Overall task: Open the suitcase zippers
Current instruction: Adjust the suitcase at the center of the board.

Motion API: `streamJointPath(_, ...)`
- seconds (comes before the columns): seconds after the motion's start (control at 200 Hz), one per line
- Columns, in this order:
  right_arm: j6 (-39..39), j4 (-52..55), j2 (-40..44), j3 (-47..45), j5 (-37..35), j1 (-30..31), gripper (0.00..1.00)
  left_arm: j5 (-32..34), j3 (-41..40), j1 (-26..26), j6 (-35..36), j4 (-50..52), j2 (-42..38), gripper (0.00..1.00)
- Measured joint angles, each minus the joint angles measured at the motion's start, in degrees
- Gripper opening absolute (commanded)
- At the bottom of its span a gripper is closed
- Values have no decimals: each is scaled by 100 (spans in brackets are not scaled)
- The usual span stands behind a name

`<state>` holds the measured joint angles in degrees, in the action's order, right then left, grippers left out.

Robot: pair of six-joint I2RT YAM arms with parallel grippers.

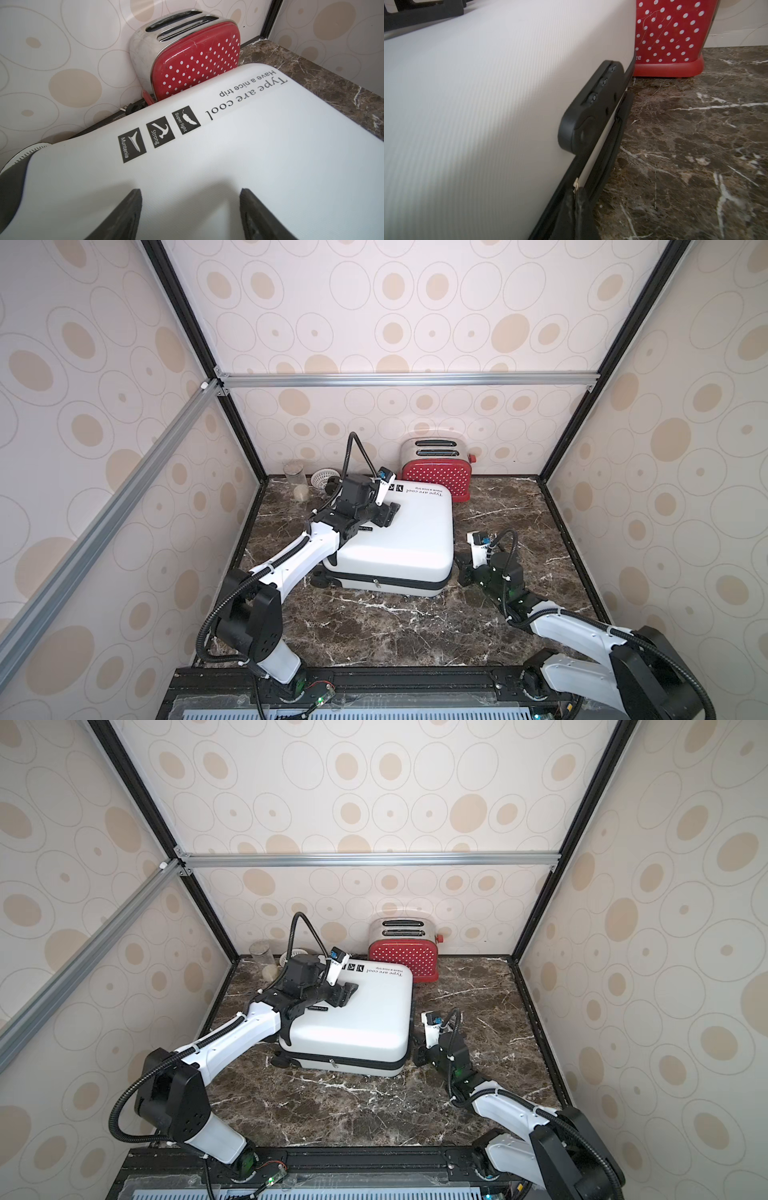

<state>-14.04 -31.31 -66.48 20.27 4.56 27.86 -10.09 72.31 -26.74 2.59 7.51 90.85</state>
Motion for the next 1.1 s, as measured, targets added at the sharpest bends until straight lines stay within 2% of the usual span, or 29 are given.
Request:
streamJointPath(0.14,-9,37,-7,31,-205,470,0,-149,-7,26,0,197,-166,73)
streamJointPath(0.3,-109,-98,-28,31,-498,1381,0,-293,101,-7,20,575,-238,74)
streamJointPath(0.5,-219,-474,-232,31,-664,2166,0,-444,1163,-280,20,1178,538,77)
streamJointPath(0.76,-221,-728,-352,-15,-645,2299,0,-660,2387,-883,46,1534,1537,81)
streamJointPath(0.98,-199,-892,-339,-192,-651,2310,0,-809,3866,-1001,260,2236,2656,77)
streamJointPath(1.1,-166,-881,-243,-262,-717,2321,0,-656,4603,-1001,507,2732,3185,74)
